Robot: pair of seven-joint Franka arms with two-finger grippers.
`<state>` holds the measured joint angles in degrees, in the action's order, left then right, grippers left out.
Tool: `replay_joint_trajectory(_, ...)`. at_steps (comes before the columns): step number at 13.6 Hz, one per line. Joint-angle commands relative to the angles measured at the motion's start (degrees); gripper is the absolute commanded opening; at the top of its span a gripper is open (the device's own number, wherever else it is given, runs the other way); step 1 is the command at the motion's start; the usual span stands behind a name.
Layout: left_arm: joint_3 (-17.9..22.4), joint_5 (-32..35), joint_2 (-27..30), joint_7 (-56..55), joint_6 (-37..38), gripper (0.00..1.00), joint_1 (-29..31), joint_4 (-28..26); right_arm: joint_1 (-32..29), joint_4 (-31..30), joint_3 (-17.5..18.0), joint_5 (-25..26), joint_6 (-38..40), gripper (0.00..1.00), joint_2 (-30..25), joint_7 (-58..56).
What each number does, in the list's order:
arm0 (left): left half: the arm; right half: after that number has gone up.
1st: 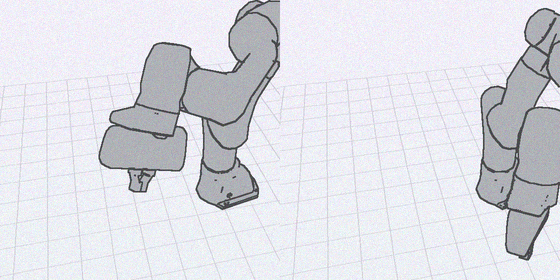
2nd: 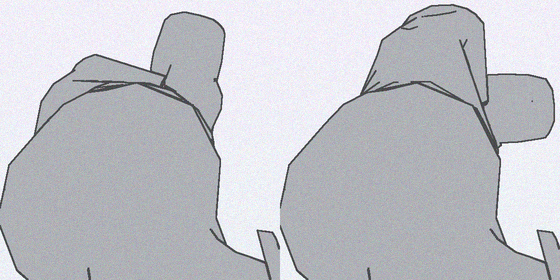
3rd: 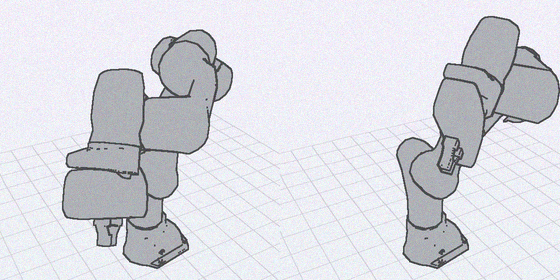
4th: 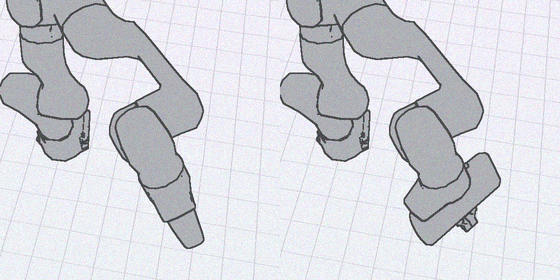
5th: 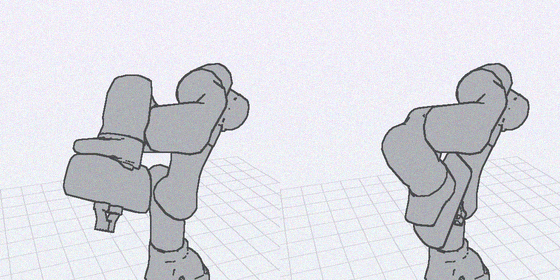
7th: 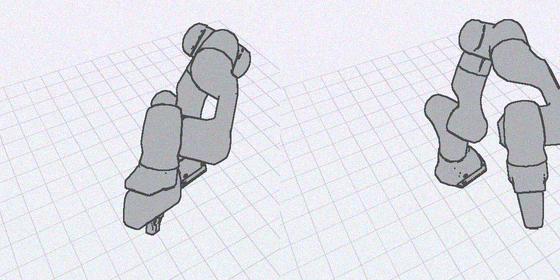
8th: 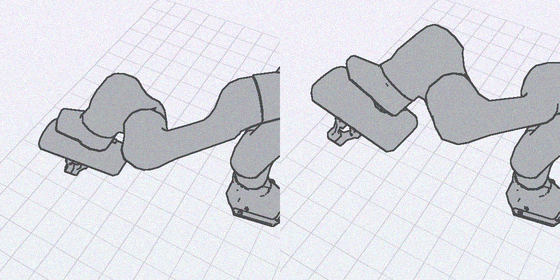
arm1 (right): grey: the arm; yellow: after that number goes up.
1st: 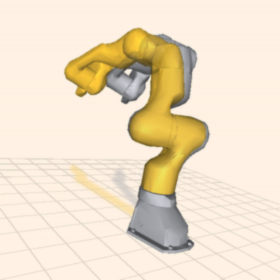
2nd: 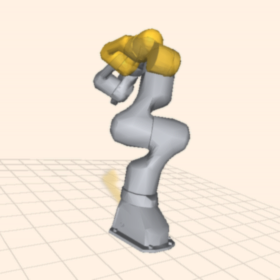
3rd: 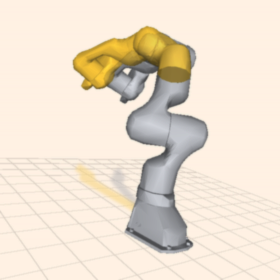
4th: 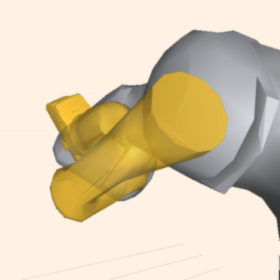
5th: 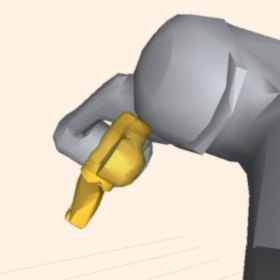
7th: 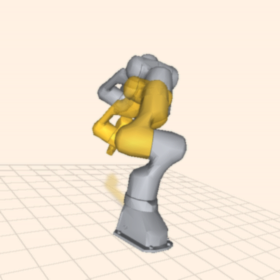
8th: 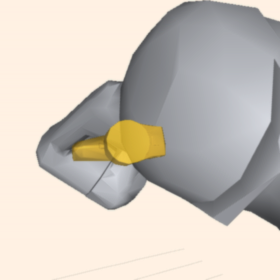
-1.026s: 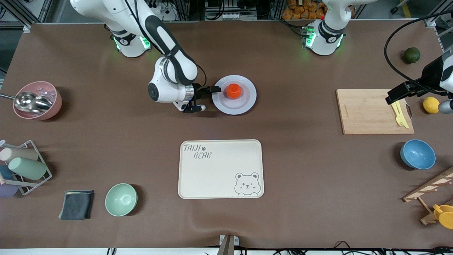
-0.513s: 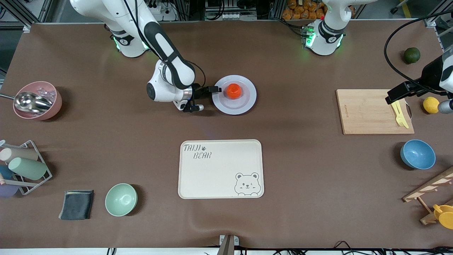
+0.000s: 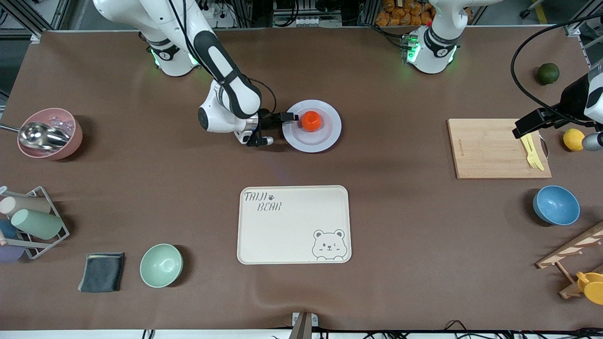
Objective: Place orange and plate with both arms
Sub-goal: 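Close the right gripper on the plate rim and lift the plate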
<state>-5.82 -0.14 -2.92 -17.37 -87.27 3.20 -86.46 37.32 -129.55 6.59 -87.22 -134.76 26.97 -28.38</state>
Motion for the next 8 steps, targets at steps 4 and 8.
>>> replay_joint_trajectory(4,0.1,-1.2,1.2,0.4,0.6,1.00,0.1,-0.5,0.6,0.4,1.1,-3.2,-1.7,0.00,0.9,-2.6)
replay_joint_trajectory(8,0.4,-1.2,1.2,0.6,0.6,1.00,0.1,-0.6,0.5,0.4,1.1,-3.2,-1.7,0.00,0.9,-2.7)
